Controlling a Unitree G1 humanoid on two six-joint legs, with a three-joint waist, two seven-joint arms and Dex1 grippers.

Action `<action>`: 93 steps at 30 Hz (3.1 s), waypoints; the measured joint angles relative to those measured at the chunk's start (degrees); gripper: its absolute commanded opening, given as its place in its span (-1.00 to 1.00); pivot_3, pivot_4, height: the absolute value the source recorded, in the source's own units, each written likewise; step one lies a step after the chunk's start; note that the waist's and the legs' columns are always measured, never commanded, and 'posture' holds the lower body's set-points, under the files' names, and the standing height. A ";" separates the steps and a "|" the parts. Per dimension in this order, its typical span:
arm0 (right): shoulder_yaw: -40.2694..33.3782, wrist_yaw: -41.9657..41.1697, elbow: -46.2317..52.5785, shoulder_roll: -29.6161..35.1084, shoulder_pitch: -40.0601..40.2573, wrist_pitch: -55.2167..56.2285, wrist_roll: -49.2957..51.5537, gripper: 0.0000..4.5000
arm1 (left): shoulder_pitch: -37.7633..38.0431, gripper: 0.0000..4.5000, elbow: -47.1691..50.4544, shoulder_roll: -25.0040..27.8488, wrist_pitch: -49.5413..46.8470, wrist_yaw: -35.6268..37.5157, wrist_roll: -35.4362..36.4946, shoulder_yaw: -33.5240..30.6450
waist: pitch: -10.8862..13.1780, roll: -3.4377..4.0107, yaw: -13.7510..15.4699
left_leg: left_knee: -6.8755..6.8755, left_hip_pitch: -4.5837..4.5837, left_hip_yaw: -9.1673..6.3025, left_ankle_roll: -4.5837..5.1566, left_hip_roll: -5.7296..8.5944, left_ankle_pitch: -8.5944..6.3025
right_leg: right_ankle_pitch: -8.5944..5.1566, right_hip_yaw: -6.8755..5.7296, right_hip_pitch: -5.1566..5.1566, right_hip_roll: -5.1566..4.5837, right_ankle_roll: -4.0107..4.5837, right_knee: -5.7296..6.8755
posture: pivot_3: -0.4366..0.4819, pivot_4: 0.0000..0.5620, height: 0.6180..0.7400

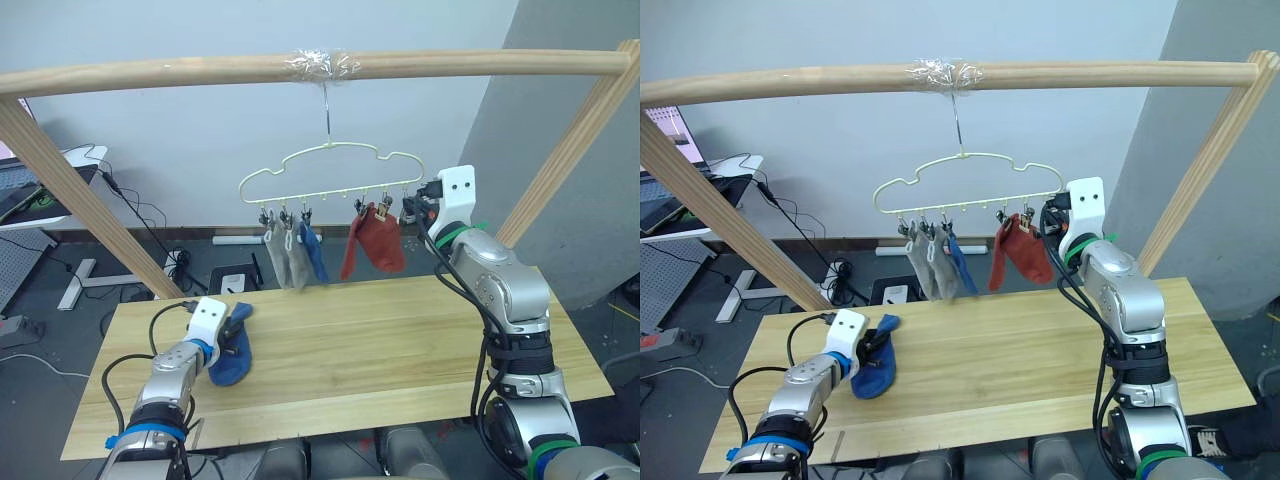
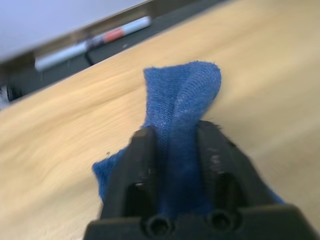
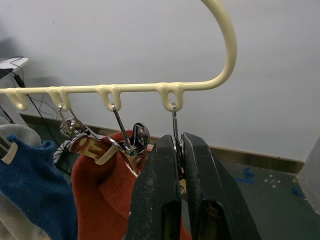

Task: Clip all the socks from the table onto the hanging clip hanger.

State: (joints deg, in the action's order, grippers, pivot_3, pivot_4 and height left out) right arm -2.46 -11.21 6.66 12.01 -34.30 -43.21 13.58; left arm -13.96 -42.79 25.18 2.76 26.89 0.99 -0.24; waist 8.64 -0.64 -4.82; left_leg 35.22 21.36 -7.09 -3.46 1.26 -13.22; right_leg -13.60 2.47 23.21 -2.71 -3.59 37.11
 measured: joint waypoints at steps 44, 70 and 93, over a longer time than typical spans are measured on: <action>-29.98 8.96 6.54 -10.09 -15.84 -46.47 15.90 -0.95 | -11.80 -1.00 24.92 -27.73 -6.93 9.92 15.93 7.51 | -0.01 0.04 -1.76 | 0.62 0.51 -0.05 0.02 0.03 -0.01 | 0.14 -0.04 0.09 0.06 -0.20 -0.04 | -0.39 -0.60 1.00; -22.80 0.78 13.62 -1.79 -7.46 -37.42 17.51 1.00 | -15.97 -0.53 22.58 -32.41 -14.01 12.44 22.55 5.15 | 0.00 0.05 -1.95 | 0.61 0.54 -0.04 0.03 0.03 -0.02 | 0.13 -0.04 0.09 0.07 -0.24 -0.13 | -0.43 -0.62 1.00; -2.86 -12.72 15.30 7.08 40.68 16.28 1.88 1.00 | 7.82 0.99 39.29 -13.50 -25.99 12.72 22.18 4.77 | 0.00 0.03 -4.10 | 0.63 0.34 0.05 0.00 -0.04 -0.02 | 0.06 0.12 0.01 0.12 -0.12 -0.05 | -0.26 -0.64 1.00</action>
State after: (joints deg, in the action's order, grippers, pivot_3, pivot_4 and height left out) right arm -5.33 -23.94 21.96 19.09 6.37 -26.92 15.46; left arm -6.14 -3.50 11.68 -23.23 39.61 23.18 4.53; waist 8.63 -0.61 -8.92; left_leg 35.85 21.70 -7.04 -3.46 1.22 -13.24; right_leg -13.55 2.60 23.22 -2.58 -3.70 37.06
